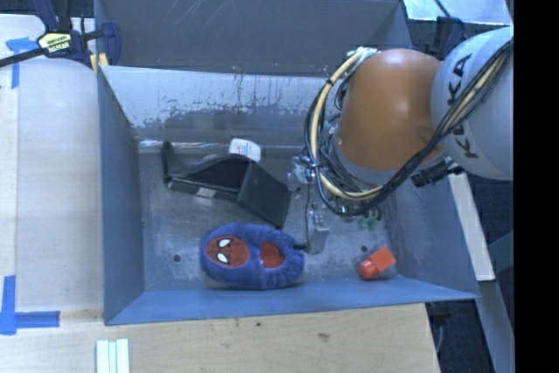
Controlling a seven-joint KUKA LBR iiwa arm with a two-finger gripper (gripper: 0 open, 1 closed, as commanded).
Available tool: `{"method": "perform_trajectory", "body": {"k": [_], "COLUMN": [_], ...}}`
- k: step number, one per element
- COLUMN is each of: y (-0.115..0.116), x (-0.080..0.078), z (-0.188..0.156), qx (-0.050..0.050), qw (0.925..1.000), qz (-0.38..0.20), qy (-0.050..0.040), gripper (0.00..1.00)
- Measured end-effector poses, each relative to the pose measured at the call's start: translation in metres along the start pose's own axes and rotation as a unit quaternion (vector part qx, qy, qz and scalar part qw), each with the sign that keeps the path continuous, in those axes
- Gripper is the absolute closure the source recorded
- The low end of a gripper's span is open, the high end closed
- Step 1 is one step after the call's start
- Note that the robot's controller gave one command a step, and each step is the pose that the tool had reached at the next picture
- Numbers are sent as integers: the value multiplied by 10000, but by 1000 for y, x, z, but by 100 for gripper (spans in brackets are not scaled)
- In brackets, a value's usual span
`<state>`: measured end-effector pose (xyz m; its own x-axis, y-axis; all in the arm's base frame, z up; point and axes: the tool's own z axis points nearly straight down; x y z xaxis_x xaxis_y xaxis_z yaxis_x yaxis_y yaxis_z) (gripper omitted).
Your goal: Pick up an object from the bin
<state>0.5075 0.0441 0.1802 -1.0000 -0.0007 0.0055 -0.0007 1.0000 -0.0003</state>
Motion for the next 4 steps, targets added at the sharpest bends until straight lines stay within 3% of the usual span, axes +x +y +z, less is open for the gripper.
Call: {"method": "perform_trajectory", "body": {"k": [1,2,3,4], "y": [52,7,21,19], "x": [-73,-47,-63,-66], "z": [111,77,75,110], "qx": [5,5,-14,-7], "qw": [9961,9964,9756,9546], "qz": [881,846,2197,2980], "qy": [-54,-62,-50,-22], "gripper": [0,0,0,0]}}
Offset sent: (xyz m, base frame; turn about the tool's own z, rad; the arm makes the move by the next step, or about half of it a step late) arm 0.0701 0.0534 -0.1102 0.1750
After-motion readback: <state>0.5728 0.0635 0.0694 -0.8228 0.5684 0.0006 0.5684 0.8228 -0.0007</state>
